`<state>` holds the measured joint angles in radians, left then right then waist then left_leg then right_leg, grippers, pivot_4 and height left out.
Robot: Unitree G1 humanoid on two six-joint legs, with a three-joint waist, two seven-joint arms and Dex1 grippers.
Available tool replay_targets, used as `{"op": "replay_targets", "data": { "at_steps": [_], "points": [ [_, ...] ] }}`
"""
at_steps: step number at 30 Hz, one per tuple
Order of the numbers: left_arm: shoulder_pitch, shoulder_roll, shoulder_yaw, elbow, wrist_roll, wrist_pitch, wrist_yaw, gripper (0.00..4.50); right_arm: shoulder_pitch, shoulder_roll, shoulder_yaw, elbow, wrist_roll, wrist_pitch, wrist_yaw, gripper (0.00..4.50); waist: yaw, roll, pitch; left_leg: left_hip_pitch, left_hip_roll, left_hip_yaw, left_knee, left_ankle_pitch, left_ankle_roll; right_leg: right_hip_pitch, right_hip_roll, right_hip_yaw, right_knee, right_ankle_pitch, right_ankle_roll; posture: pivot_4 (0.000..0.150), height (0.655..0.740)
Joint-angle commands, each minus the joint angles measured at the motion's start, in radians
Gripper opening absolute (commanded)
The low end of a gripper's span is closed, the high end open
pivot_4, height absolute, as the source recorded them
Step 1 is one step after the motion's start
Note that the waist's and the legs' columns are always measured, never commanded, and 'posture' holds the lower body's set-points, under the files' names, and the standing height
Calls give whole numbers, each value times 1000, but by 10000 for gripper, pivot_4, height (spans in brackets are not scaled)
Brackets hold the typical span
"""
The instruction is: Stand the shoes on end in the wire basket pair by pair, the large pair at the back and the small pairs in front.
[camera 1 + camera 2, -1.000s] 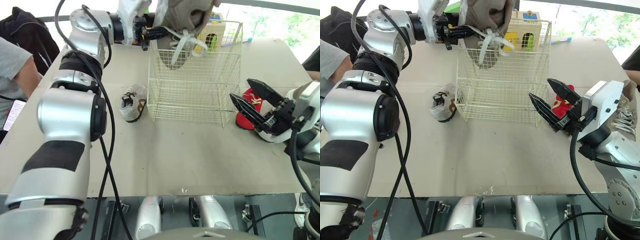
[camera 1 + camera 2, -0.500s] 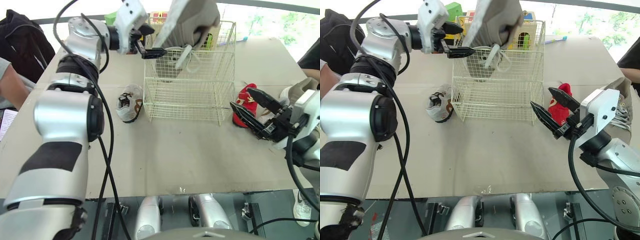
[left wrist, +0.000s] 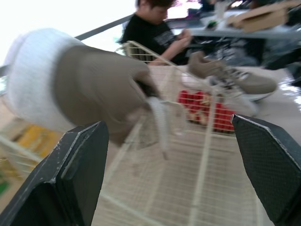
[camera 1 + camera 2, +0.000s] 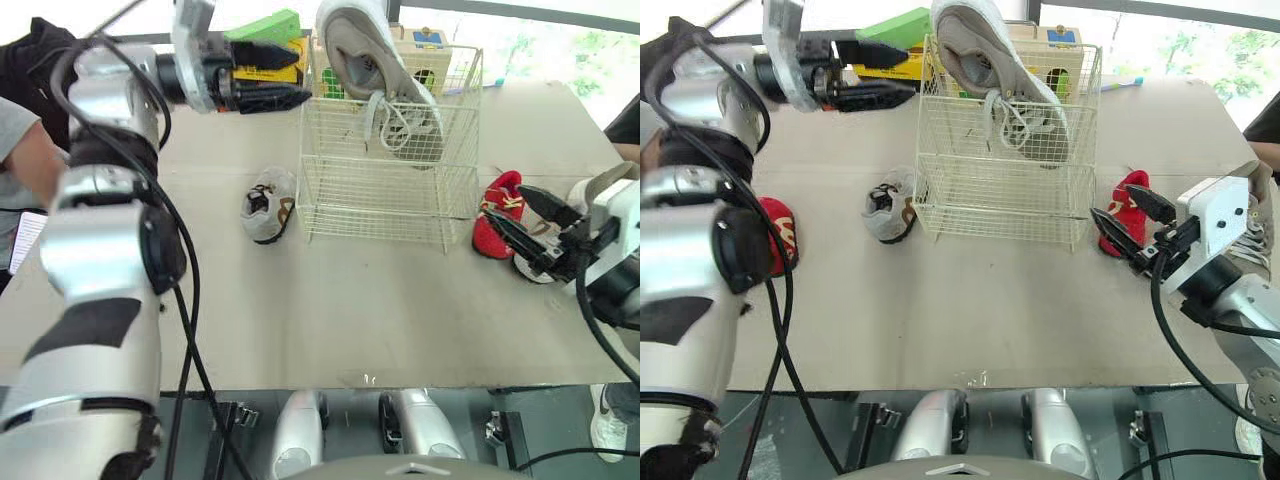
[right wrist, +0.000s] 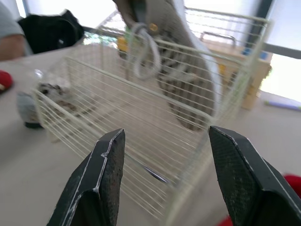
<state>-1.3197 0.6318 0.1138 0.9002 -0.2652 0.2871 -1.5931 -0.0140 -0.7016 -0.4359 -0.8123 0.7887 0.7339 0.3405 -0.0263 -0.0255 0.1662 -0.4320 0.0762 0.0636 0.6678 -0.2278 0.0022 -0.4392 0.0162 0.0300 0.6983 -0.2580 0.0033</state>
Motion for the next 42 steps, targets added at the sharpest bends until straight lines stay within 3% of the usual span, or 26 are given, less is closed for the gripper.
{"op": "replay_targets", "data": {
  "at_steps": [1, 4, 8, 11, 14, 17, 21, 29, 30, 32, 34, 40, 42],
  "points": [
    [266, -25, 7, -517, -184, 288, 40, 44854, 23, -98, -68, 10, -48, 52, -5, 26151, -8, 3, -1, 2, 1, -1, 0, 0, -1, 1, -2, 3, 2, -1, 2, 1500, 7400],
    [425, -78, 32, -764, -214, 366, 251, 44854, -4, -144, -77, 61, -9, 52, 62, 26151, -9, -2, 1, 0, 0, -3, 2, 2, -4, 2, -1, 2, 2, -1, 2, 1500, 7400],
    [464, -149, 54, -866, -200, 371, 466, 44854, -41, -161, -73, 94, -1, 46, 89, 26151, 0, -2, 1, 2, -1, -6, 3, 0, 0, 5, 0, 1, 3, -2, 3, 1500, 7400],
    [420, -283, 122, -907, -109, 364, 882, 44854, -67, -159, -49, 80, -30, -21, 135, 26151, 13, -2, 0, 4, -2, -7, 3, 0, 0, 8, 1, 1, 2, -2, 3, 1500, 7400],
    [452, -342, 99, -968, -34, 353, 1065, 44854, -99, -81, -61, 15, 42, -146, 203, 26151, 13, -2, 0, 2, -3, -9, 3, 0, 0, 9, 1, 1, -1, 0, 5, 1500, 7400],
    [449, -416, 79, -943, -11, 303, 1174, 44854, -115, -62, -35, -32, 47, -178, 205, 26151, 17, -2, 0, 2, -4, -15, 3, 0, 0, 9, 1, 2, -2, 0, 5, 1500, 7400],
    [352, -497, 67, -758, 17, 155, 1260, 44854, -117, -73, 15, -47, 27, -181, 204, 26151, 29, -3, 0, 1, -5, -14, 4, 0, 0, 10, 0, -1, -2, 0, 5, 1500, 7400],
    [186, -515, 69, -390, 22, -74, 1244, 44854, -95, -74, 25, -67, 30, -169, 174, 26151, 30, -3, 0, 1, -7, -13, 3, 0, 0, 11, 1, -1, -2, 0, 5, 1500, 7400],
    [178, -517, 69, -365, 18, -87, 1235, 39746, -92, -75, 25, -69, 30, -168, 171, 26151, 31, -3, 0, 1, -7, -14, 3, 0, 0, 10, 1, -2, -2, 0, 5, 1500, 7400],
    [160, -521, 60, -324, 24, -133, 1217, 35523, -85, -72, 26, -73, 26, -168, 163, 26151, 31, -3, 0, 1, -7, -14, 3, 0, 0, 11, 1, -2, -2, 0, 5, 1500, 7400],
    [141, -523, 50, -282, 37, -181, 1206, 28341, -71, -67, 27, -81, 23, -169, 153, 26151, 32, -3, 0, 1, -7, -13, 3, 0, 0, 11, 1, -3, -2, 0, 5, 1500, 7400],
    [103, -499, 23, -252, 87, -346, 1209, 2774, -45, -56, 32, -89, 17, -180, 134, 26151, 31, -3, 0, 1, -7, -14, 3, 0, 0, 10, 1, -3, -3, 0, 5, 1500, 7400],
    [81, -480, 6, -259, 117, -404, 1207, 52, -39, -50, 37, -89, 13, -184, 132, 26151, 31, -3, 1, 0, -7, -14, 2, 0, 0, 10, 1, -3, -3, 0, 5, 1500, 7400]
  ]
}}
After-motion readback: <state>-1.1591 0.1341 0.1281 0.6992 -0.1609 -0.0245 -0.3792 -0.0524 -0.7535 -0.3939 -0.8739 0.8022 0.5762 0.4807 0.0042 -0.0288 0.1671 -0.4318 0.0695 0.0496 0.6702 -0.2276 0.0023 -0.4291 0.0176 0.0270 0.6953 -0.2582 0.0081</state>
